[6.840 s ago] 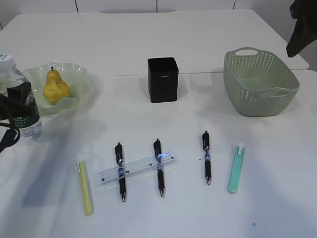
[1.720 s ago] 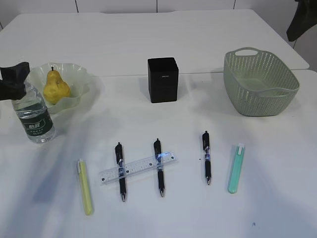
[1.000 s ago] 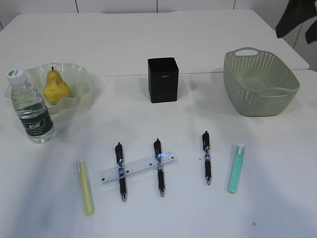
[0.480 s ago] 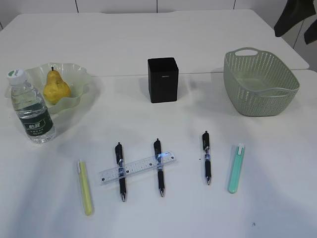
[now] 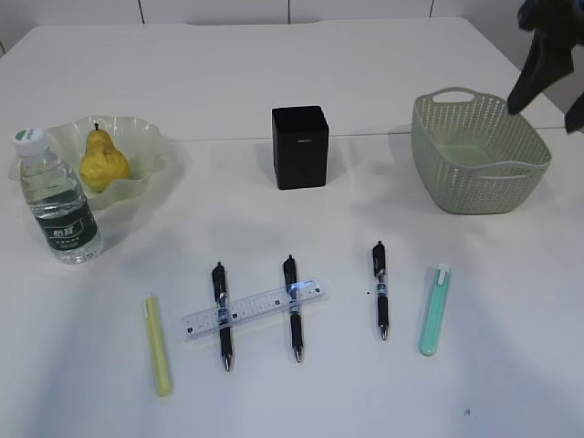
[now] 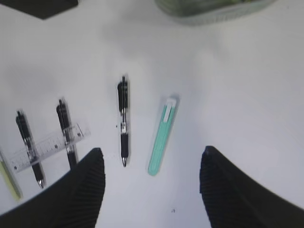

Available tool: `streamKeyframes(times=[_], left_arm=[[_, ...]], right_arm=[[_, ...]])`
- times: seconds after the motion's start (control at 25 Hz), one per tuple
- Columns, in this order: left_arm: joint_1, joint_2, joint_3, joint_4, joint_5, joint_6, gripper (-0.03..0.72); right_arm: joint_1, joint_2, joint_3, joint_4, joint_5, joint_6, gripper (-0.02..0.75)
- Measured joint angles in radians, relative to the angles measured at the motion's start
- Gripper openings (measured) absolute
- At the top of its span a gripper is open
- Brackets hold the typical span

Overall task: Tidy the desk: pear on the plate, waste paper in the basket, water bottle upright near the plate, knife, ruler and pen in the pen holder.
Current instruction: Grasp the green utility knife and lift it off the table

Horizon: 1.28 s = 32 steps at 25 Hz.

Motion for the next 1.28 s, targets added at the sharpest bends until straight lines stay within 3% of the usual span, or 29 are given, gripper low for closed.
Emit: streamKeyframes(times=[0.4,0.96,1.28], left_arm=[[0.0,-0.001,-0.019,-0.023,0.139,-0.006,0.561],[0.0,-0.001,-0.019,-0.055,0.184,-0.007,0.561],[0.0,-0.001,-0.019,-0.087,0.186,-0.008,0.561]], right_arm=[[0.0,0.0,0.276,0.032,-0.01,0.022,0.496],[0.006,0.02,0.254,0.05,-0.022,0.132,0.496],[0.099,0.102,0.254,0.107,-0.127,0.195,0.496]])
